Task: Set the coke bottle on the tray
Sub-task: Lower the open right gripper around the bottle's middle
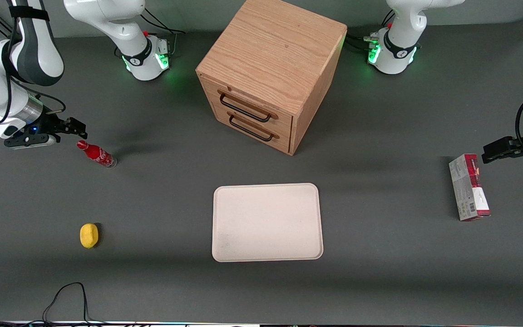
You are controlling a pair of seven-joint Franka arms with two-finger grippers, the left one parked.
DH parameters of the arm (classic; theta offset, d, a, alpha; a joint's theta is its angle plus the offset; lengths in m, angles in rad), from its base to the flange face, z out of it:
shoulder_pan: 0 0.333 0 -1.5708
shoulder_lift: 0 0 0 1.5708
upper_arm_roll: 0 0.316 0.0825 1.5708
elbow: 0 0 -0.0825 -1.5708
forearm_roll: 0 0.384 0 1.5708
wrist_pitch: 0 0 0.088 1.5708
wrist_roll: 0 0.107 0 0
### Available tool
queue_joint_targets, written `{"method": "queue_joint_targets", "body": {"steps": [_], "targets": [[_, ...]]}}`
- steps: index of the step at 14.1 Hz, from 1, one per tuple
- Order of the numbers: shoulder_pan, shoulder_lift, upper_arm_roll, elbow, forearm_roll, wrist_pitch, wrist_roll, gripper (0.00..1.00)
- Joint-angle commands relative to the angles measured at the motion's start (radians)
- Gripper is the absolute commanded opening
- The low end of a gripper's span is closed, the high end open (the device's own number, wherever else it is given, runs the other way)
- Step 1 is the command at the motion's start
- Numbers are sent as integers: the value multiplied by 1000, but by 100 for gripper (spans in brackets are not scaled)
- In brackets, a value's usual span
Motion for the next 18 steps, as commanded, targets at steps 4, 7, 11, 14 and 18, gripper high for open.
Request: {"method": "queue_joint_targets", "body": {"steps": [4, 7, 11, 14, 18], "targets": [[19, 26, -5, -56, -16, 107, 3, 100], [23, 26, -5, -58, -10, 111, 16, 99], [40, 35, -5, -59, -10, 124, 30, 99], [43, 38, -5, -58, -10, 124, 30, 89], [43, 43, -5, -58, -10, 124, 30, 0]]}}
